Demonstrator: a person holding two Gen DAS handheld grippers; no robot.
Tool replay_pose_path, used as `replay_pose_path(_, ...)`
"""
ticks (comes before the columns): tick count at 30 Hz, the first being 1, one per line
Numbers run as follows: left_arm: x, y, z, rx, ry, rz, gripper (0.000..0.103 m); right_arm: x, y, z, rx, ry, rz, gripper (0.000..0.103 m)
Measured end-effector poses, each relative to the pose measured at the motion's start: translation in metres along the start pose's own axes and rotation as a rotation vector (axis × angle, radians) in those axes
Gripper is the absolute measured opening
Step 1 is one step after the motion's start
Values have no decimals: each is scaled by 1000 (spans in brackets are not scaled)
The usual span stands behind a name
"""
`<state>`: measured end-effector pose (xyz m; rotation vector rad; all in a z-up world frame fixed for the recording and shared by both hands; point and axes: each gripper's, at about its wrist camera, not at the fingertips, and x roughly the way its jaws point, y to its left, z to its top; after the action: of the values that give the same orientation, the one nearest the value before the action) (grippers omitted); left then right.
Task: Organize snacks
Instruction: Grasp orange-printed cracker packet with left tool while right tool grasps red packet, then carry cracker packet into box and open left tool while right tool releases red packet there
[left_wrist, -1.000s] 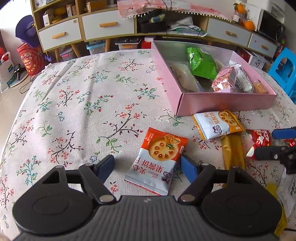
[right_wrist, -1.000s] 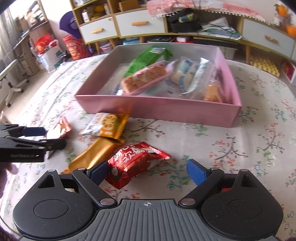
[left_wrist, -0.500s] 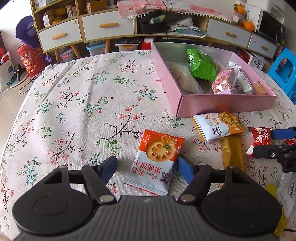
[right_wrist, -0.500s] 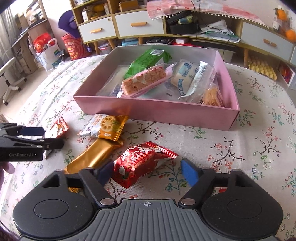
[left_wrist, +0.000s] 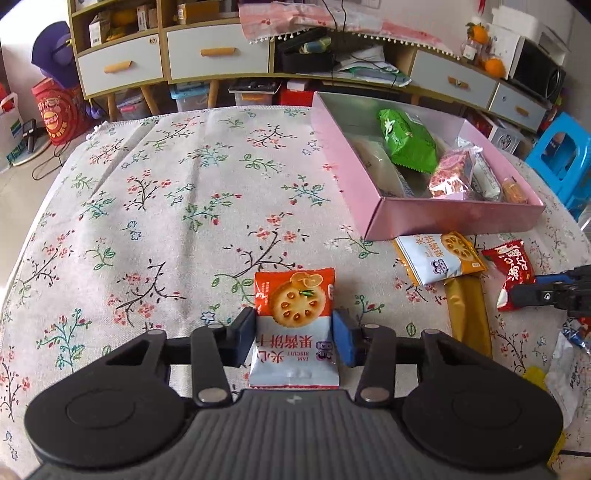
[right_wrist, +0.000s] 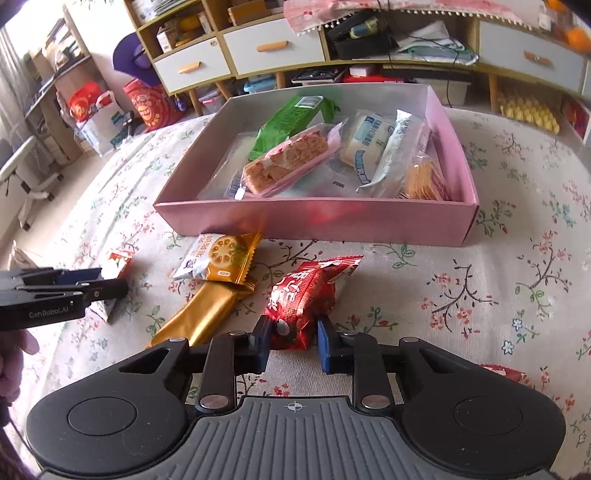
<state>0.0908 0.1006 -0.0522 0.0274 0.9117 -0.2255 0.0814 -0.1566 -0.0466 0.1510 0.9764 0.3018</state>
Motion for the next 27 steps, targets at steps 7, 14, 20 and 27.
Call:
replay_pose_path(7, -2, -1, 0, 12, 0, 15, 40, -6, -6, 4, 32, -1, 26, 22)
replay_pose_path(14, -2, -4, 4, -8, 17, 32, 39, -2, -7, 3, 28, 31, 19, 41)
replay_pose_path(20, -3, -1, 5, -28, 27, 35, 39, -3, -7, 6, 53, 5, 11, 67)
replay_pose_path(27, -1, -4, 5, -27, 36, 31, 39, 7, 1, 8, 39, -10, 5, 67)
